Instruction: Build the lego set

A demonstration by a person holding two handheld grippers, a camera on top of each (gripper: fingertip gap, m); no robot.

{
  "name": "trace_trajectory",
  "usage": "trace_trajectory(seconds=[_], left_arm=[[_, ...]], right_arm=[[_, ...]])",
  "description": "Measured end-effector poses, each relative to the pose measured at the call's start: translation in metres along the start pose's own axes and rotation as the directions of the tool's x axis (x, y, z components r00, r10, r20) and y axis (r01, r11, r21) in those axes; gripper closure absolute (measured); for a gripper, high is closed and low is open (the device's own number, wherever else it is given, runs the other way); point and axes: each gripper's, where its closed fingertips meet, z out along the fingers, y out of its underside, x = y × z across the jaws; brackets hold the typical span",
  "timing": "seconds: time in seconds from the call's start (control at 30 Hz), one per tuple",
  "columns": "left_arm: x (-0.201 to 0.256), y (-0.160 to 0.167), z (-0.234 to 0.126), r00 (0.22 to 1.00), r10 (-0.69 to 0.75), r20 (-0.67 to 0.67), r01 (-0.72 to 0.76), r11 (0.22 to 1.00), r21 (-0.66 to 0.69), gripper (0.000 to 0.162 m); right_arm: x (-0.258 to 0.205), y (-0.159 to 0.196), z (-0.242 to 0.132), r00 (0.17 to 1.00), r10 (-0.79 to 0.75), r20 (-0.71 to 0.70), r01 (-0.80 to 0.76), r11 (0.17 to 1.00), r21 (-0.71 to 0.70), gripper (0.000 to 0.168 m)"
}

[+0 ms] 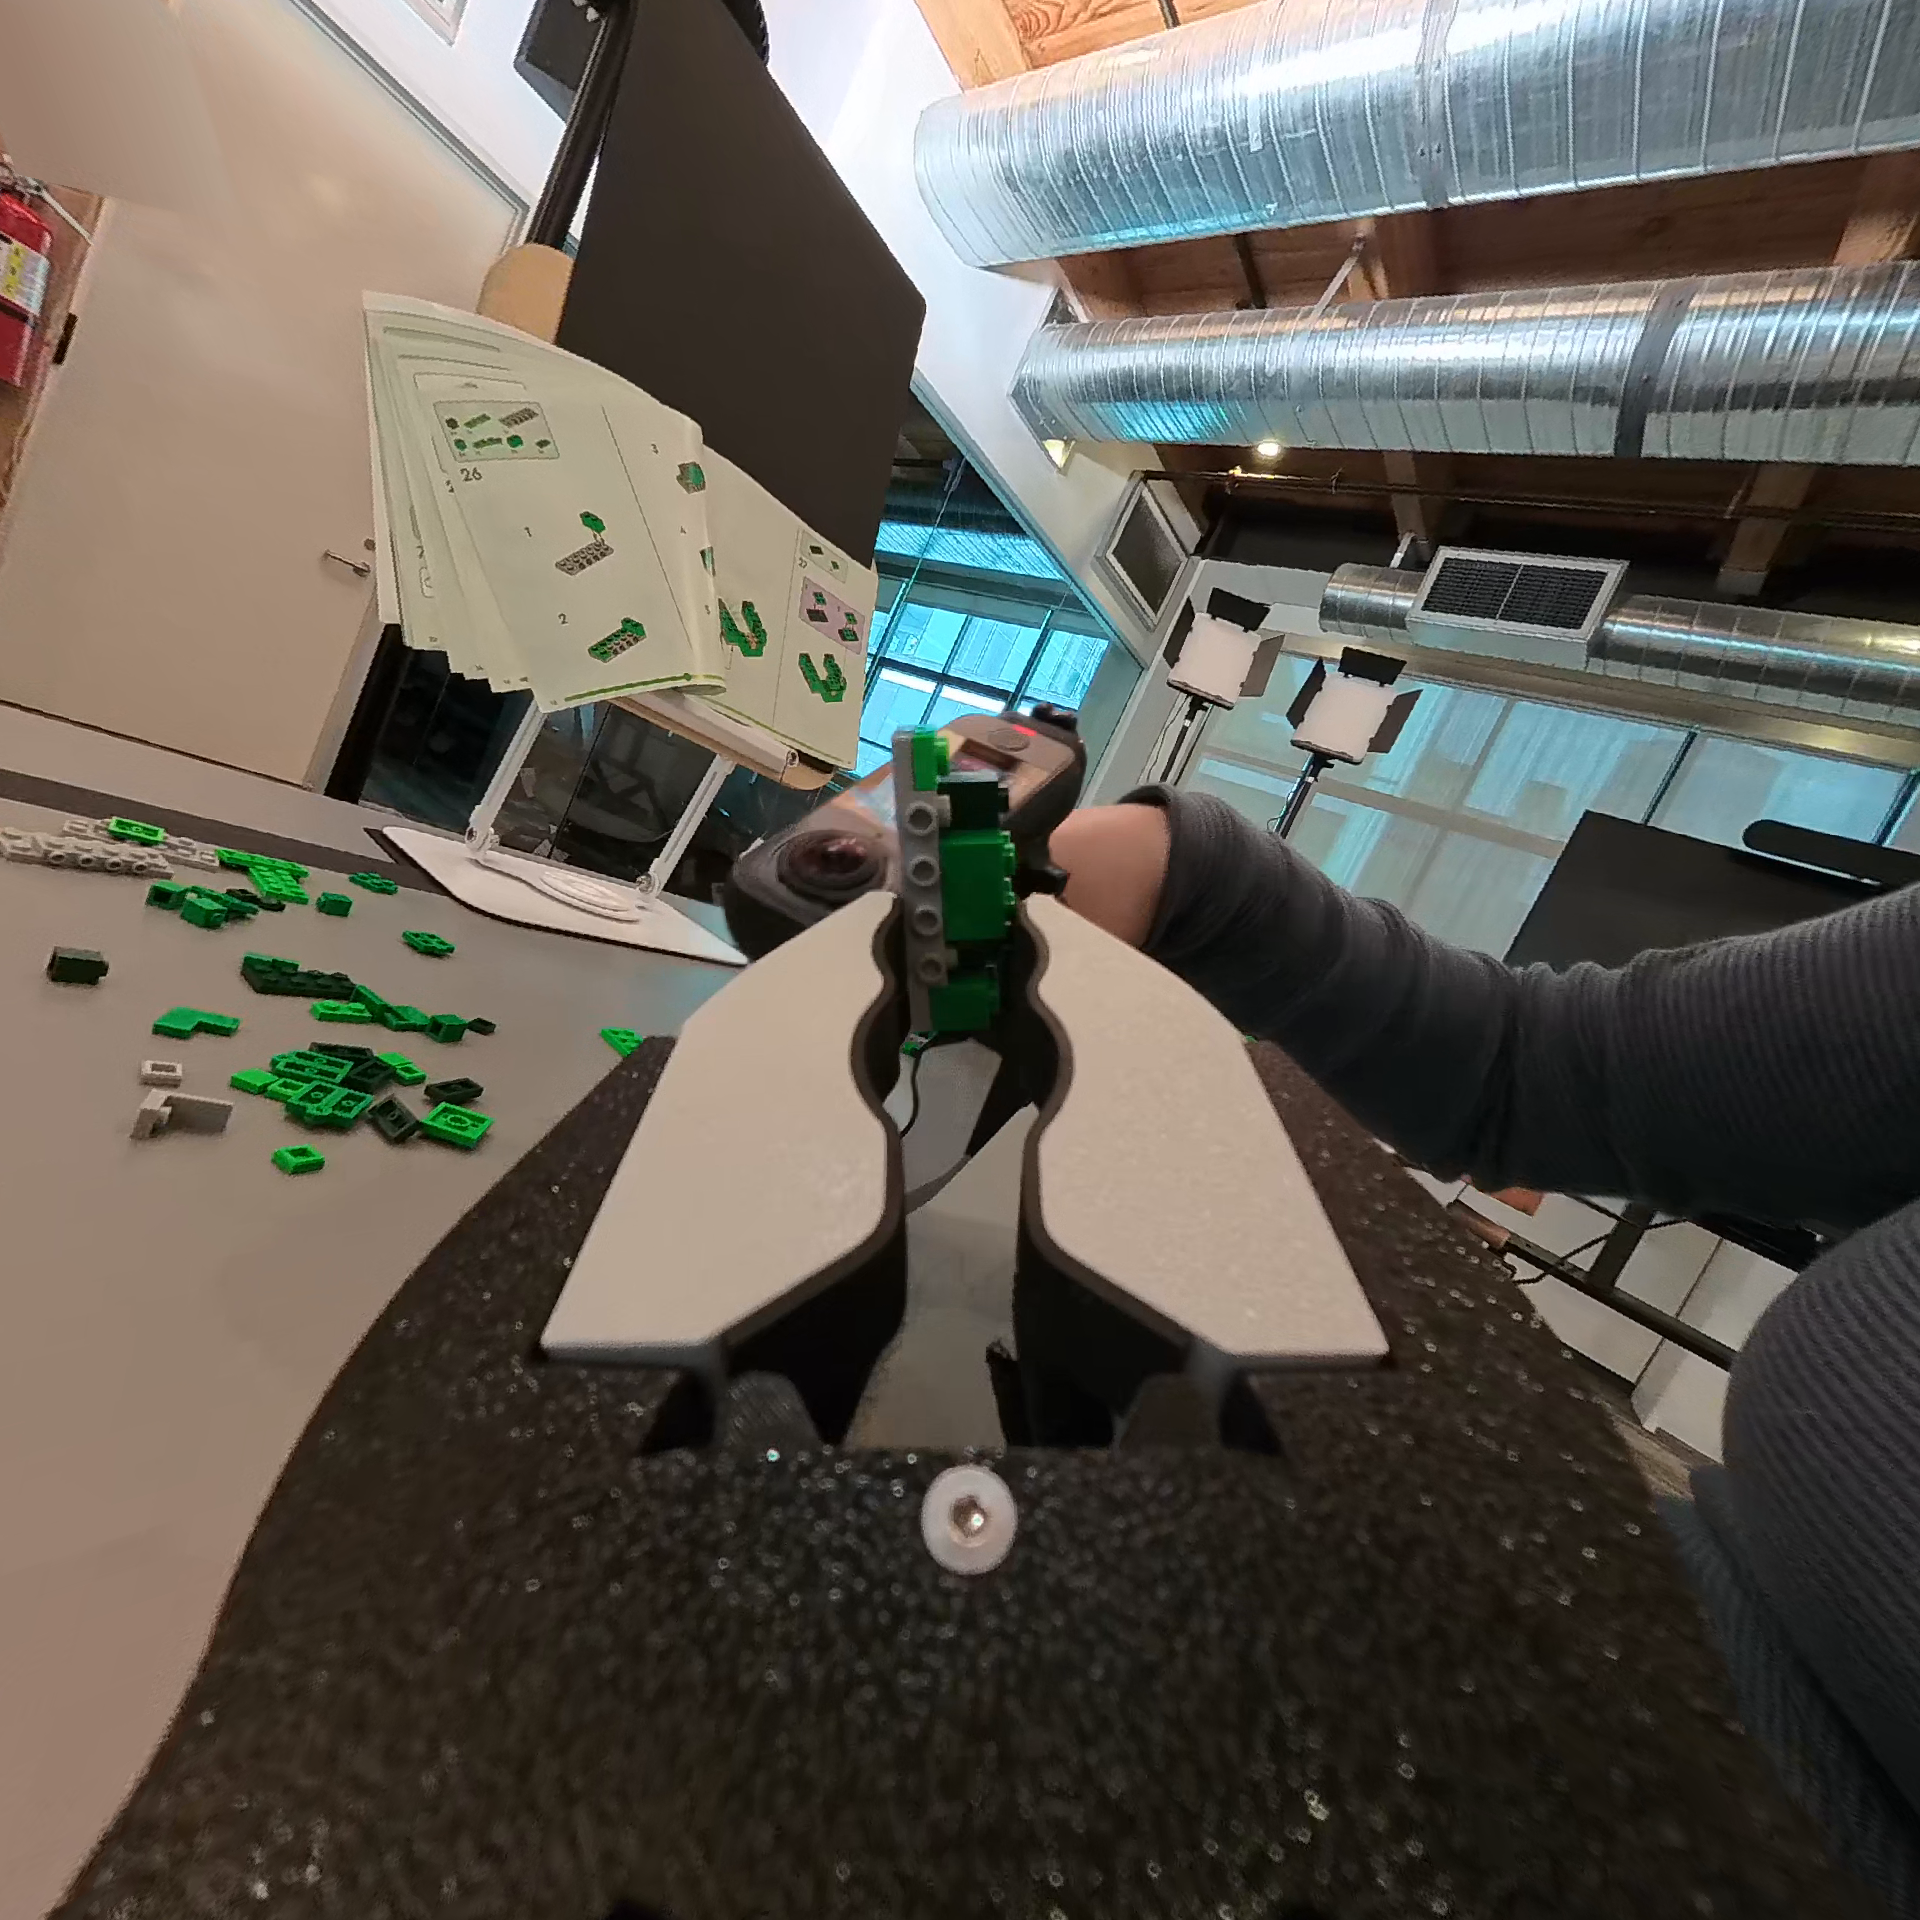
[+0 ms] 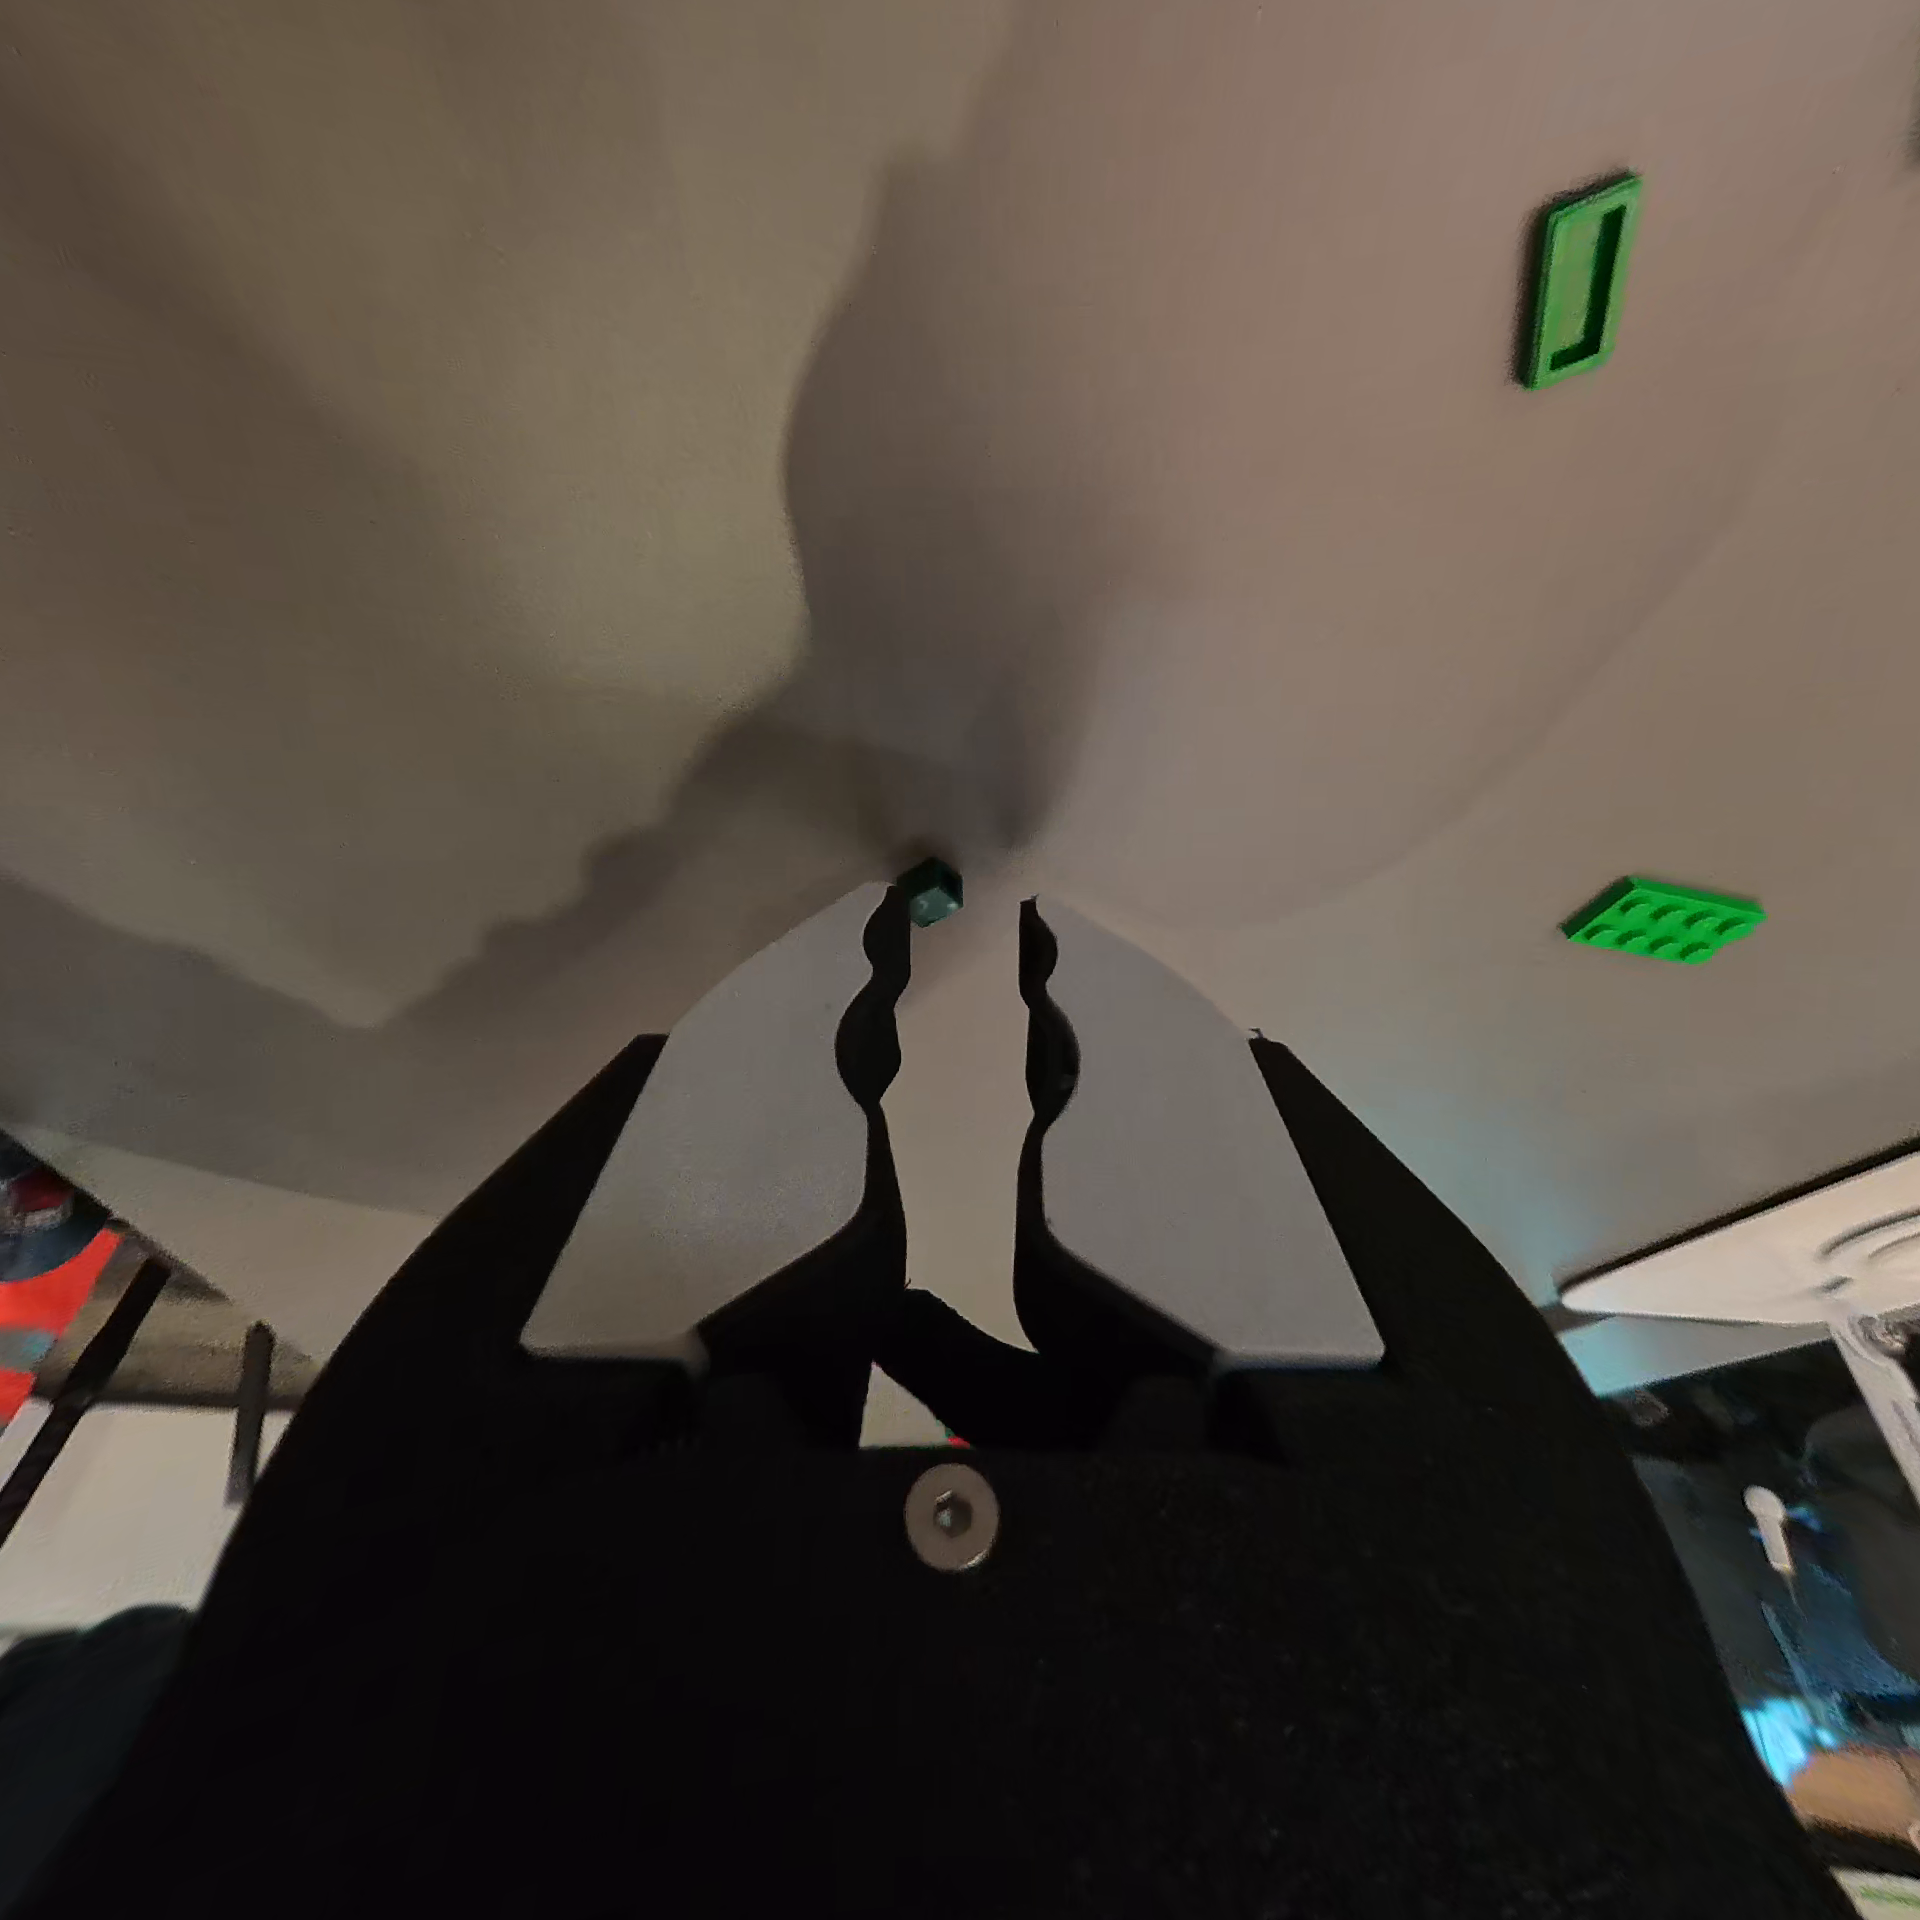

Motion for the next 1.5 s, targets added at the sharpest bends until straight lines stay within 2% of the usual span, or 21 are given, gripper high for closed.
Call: trace_trajectory(seconds=[0.13, 0.2, 0.3, 0.37, 0.47, 0.57, 0.63, 0.8, 1.0, 1.07, 1.13, 1.27, 1.33, 1.43, 1.5], left_arm=[[0.0, 0.0, 0.0, 1.0, -0.004, -0.002, 0.004, 1.0, -0.001, 0.144], [0.0, 0.001, 0.0, 1.0, -0.007, -0.005, 0.007, 1.0, -0.001, 0.144], [0.001, 0.002, 0.002, 1.0, -0.011, -0.009, 0.011, 1.0, -0.004, 0.144], [0.001, 0.003, 0.002, 1.0, -0.013, -0.011, 0.013, 1.0, -0.008, 0.144], [0.002, 0.003, 0.003, 1.0, -0.016, -0.015, 0.016, 1.0, -0.011, 0.144], [0.002, 0.004, 0.004, 1.0, -0.018, -0.018, 0.018, 1.0, -0.012, 0.144], [0.003, 0.004, 0.004, 1.0, -0.021, -0.02, 0.02, 1.0, -0.014, 0.144], [0.003, 0.005, 0.005, 0.999, -0.023, -0.024, 0.023, 1.0, -0.017, 0.144], [0.004, 0.006, 0.005, 0.999, -0.031, -0.032, 0.03, 0.999, -0.019, 0.144], [0.004, 0.005, 0.005, 0.999, -0.033, -0.035, 0.033, 0.999, -0.018, 0.144], [0.004, 0.005, 0.005, 0.999, -0.034, -0.036, 0.034, 0.999, -0.017, 0.144], [0.005, 0.005, 0.005, 0.998, -0.039, -0.042, 0.038, 0.999, -0.014, 0.144], [0.005, 0.004, 0.005, 0.998, -0.044, -0.045, 0.043, 0.999, -0.009, 0.144], [0.005, 0.003, 0.005, 0.998, -0.048, -0.05, 0.048, 0.999, -0.005, 0.144], [0.005, 0.003, 0.004, 0.997, -0.05, -0.05, 0.05, 0.999, -0.002, 0.144]], right_arm=[[0.007, 0.008, -0.006, 0.996, 0.035, -0.085, -0.024, 0.992, 0.127, 0.151], [0.008, 0.008, -0.009, 0.992, 0.096, -0.084, -0.072, 0.964, 0.256, 0.155], [0.001, 0.004, -0.012, 0.981, 0.188, -0.04, -0.149, 0.875, 0.46, 0.153], [-0.004, 0.004, -0.008, 0.965, 0.261, 0.006, -0.223, 0.813, 0.538, 0.146], [-0.008, 0.005, -0.003, 0.933, 0.359, 0.027, -0.293, 0.716, 0.633, 0.145], [-0.009, 0.005, -0.001, 0.902, 0.43, 0.041, -0.334, 0.635, 0.697, 0.145], [-0.009, 0.004, 0.0, 0.888, 0.458, 0.028, -0.337, 0.609, 0.718, 0.146], [-0.008, 0.001, 0.005, 0.854, 0.52, 0.028, -0.374, 0.574, 0.728, 0.148], [-0.006, -0.004, 0.006, 0.854, 0.52, -0.018, -0.345, 0.592, 0.729, 0.16], [-0.004, 0.002, 0.007, 0.869, 0.493, -0.053, -0.326, 0.648, 0.688, 0.16], [-0.003, 0.015, 0.01, 0.899, 0.433, -0.072, -0.308, 0.74, 0.598, 0.16], [-0.014, 0.062, 0.014, 0.958, 0.287, -0.027, -0.271, 0.929, 0.253, 0.161], [-0.021, 0.084, 0.015, 0.96, 0.279, 0.033, -0.28, 0.958, 0.065, 0.161], [-0.026, 0.118, 0.023, 0.956, 0.281, 0.078, -0.259, 0.941, -0.218, 0.161], [-0.029, 0.131, 0.03, 0.959, 0.26, 0.112, -0.212, 0.922, -0.324, 0.161]])
